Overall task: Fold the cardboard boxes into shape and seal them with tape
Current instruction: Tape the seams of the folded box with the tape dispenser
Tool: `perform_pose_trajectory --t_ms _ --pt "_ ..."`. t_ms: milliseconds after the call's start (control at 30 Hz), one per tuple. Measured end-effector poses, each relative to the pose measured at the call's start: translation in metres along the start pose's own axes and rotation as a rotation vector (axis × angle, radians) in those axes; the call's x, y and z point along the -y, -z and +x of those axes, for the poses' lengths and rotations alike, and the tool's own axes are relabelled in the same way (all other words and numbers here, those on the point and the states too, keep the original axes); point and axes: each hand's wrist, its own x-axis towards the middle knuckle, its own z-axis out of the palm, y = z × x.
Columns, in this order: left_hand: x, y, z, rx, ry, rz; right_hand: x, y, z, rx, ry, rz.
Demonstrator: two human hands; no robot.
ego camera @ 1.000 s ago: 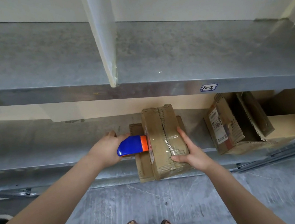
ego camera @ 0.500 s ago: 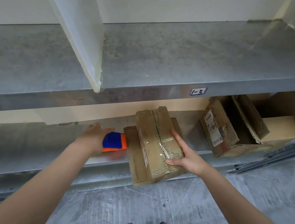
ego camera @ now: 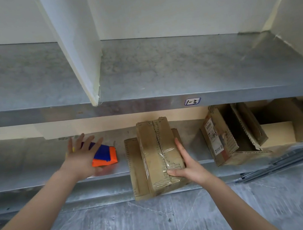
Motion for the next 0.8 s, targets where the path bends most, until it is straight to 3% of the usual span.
perform_pose_trajectory --t_ms 100,200,333,467,667,800 --pt "-0.044 0.018 -0.019 -0.083 -0.096 -0.258 0.001 0.0 -0.004 0.012 0.019 -0.049" --pt "-0.115 0.029 -0.033 0.059 -0.104 -0.809 0.008 0.0 -0.006 -0.008 0.016 -0.1" --pt "-0.169 0.012 -0.029 0.095 -0.072 -1.004 0.01 -0.004 -0.007 -0.036 0.049 -0.149" --pt "-0.171 -0.007 -0.032 0.196 0.035 -1.317 0.005 -0.001 -0.006 -0.038 0.047 -0.149" --pt "-0.174 0.0 -0.022 0.12 0.08 -1.312 0.0 0.011 -0.003 0.073 0.023 -0.013" --pt "-0.17 0.011 -0.011 0.006 0.085 -1.245 0.006 0.029 0.009 -0.075 0.029 -0.055"
